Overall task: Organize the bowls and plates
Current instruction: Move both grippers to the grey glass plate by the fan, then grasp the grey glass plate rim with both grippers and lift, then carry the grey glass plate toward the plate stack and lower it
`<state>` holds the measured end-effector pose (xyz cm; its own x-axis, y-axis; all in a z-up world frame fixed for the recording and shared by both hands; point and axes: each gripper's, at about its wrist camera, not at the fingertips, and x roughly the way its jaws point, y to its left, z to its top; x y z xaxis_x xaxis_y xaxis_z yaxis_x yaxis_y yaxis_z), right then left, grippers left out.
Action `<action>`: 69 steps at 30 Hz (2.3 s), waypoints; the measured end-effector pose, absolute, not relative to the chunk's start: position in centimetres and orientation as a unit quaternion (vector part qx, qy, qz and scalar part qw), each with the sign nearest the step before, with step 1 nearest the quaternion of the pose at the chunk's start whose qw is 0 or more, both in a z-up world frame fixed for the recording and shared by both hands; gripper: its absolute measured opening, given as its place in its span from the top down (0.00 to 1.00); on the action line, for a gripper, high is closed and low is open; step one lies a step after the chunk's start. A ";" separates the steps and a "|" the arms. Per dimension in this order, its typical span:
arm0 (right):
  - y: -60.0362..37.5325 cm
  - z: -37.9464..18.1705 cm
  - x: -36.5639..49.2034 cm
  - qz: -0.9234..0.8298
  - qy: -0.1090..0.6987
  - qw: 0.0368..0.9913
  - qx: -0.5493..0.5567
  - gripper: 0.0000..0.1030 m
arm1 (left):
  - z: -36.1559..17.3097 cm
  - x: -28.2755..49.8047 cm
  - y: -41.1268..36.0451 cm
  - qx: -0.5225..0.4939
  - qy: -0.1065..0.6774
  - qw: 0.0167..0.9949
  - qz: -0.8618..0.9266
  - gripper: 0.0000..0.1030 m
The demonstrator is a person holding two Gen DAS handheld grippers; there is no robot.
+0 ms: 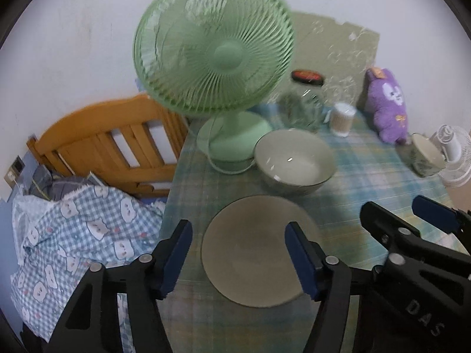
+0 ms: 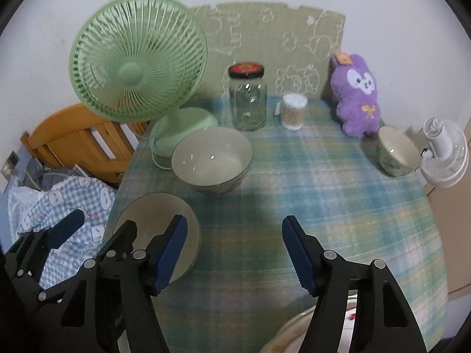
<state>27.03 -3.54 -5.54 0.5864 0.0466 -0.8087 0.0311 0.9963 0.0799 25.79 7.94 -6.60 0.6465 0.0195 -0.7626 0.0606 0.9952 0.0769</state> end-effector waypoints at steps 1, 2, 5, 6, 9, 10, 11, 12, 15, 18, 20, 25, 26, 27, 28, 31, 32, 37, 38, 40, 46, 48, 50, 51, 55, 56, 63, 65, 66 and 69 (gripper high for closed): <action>-3.3 -6.1 27.4 0.005 0.459 0.888 0.042 0.33 | -7.1 26.1 8.3 0.047 0.424 0.904 -0.011 0.38; -3.1 -6.5 27.6 0.006 0.463 0.886 0.041 0.34 | -7.6 26.5 8.5 0.047 0.427 0.903 -0.010 0.40; -2.4 -8.0 28.4 0.006 0.476 0.879 0.038 0.37 | -9.2 27.4 9.0 0.047 0.442 0.896 -0.003 0.46; -2.3 -8.5 28.6 0.004 0.479 0.877 0.037 0.38 | -9.8 27.7 9.2 0.045 0.447 0.893 -0.001 0.51; -1.8 -9.6 29.1 0.006 0.486 0.873 0.036 0.44 | -11.3 28.2 9.6 0.042 0.462 0.886 0.002 0.59; -1.6 -10.0 29.2 0.007 0.489 0.871 0.035 0.46 | -11.5 28.4 9.7 0.041 0.465 0.884 0.004 0.59; -1.4 -10.3 29.3 0.008 0.492 0.870 0.034 0.47 | -12.0 28.5 9.9 0.039 0.470 0.882 0.006 0.62; -1.1 -10.6 29.4 0.010 0.495 0.868 0.032 0.50 | -12.3 28.6 10.0 0.039 0.474 0.880 0.006 0.64; -0.7 -11.4 29.8 0.012 0.503 0.864 0.031 0.55 | -12.9 28.8 10.2 0.038 0.482 0.875 0.007 0.68; -0.3 -12.3 30.1 0.015 0.514 0.857 0.031 0.66 | -13.5 28.9 10.4 0.038 0.491 0.870 0.007 0.75; -0.2 -12.5 30.2 0.017 0.518 0.855 0.031 0.72 | -13.8 29.0 10.5 0.039 0.495 0.868 0.009 0.78; 0.7 -12.9 30.4 0.030 0.519 0.854 0.023 0.89 | -14.0 29.2 10.6 0.044 0.494 0.869 0.007 0.83; 0.8 -12.9 30.4 0.028 0.518 0.855 0.020 0.89 | -14.1 29.2 10.5 0.046 0.494 0.868 0.007 0.83; 0.9 -12.8 30.4 0.027 0.519 0.854 0.018 0.89 | -14.1 29.1 10.6 0.046 0.495 0.868 0.007 0.83; 0.8 -12.8 30.4 0.026 0.520 0.854 0.019 0.89 | -14.0 29.1 10.7 0.045 0.495 0.868 0.007 0.83; 0.8 -12.7 30.3 0.023 0.522 0.852 0.020 0.89 | -13.8 29.0 10.7 0.041 0.496 0.867 0.004 0.84; 0.7 -12.5 30.2 0.022 0.522 0.853 0.018 0.89 | -13.8 28.9 10.7 0.039 0.499 0.866 0.002 0.85; 0.3 -11.8 28.8 0.019 0.524 0.851 0.019 0.89 | -13.2 27.6 10.4 0.035 0.501 0.865 0.000 0.85; 0.3 -11.6 28.4 0.017 0.524 0.851 0.019 0.89 | -13.1 27.3 10.3 0.033 0.502 0.864 -0.001 0.85; 0.0 -11.2 27.6 0.014 0.525 0.851 0.019 0.89 | -12.9 26.6 10.1 0.032 0.505 0.862 -0.004 0.85; -0.9 -9.8 24.9 0.007 0.522 0.853 0.022 0.89 | -11.5 24.1 9.1 0.036 0.499 0.865 -0.012 0.85; -1.2 -9.4 23.9 0.007 0.519 0.854 0.022 0.89 | -11.2 23.3 8.8 0.038 0.497 0.867 -0.013 0.85; -1.4 -9.1 22.8 0.006 0.518 0.855 0.023 0.89 | -10.8 22.2 8.6 0.039 0.494 0.868 -0.014 0.85; -1.5 -8.9 22.2 0.005 0.517 0.856 0.024 0.89 | -10.7 21.8 8.6 0.039 0.494 0.869 -0.014 0.85; -1.9 -8.7 20.0 0.005 0.518 0.855 0.023 0.89 | -10.6 19.8 8.3 0.039 0.491 0.870 -0.015 0.85; -2.1 -8.7 19.5 0.006 0.520 0.854 0.023 0.89 | -10.6 19.3 8.3 0.038 0.492 0.870 -0.015 0.85; -2.8 -9.9 16.1 -0.002 0.538 0.843 0.030 0.89 | -11.8 16.1 7.8 0.037 0.511 0.859 -0.015 0.85; -2.8 -10.2 15.4 -0.003 0.541 0.841 0.031 0.89 | -12.1 15.3 7.8 0.035 0.516 0.856 -0.015 0.85; -2.8 -10.3 15.0 -0.003 0.541 0.840 0.030 0.89 | -12.3 14.8 7.8 0.034 0.518 0.855 -0.015 0.85; -2.9 -10.7 14.0 -0.002 0.542 0.840 0.029 0.89 | -12.6 14.0 7.6 0.036 0.519 0.854 -0.014 0.85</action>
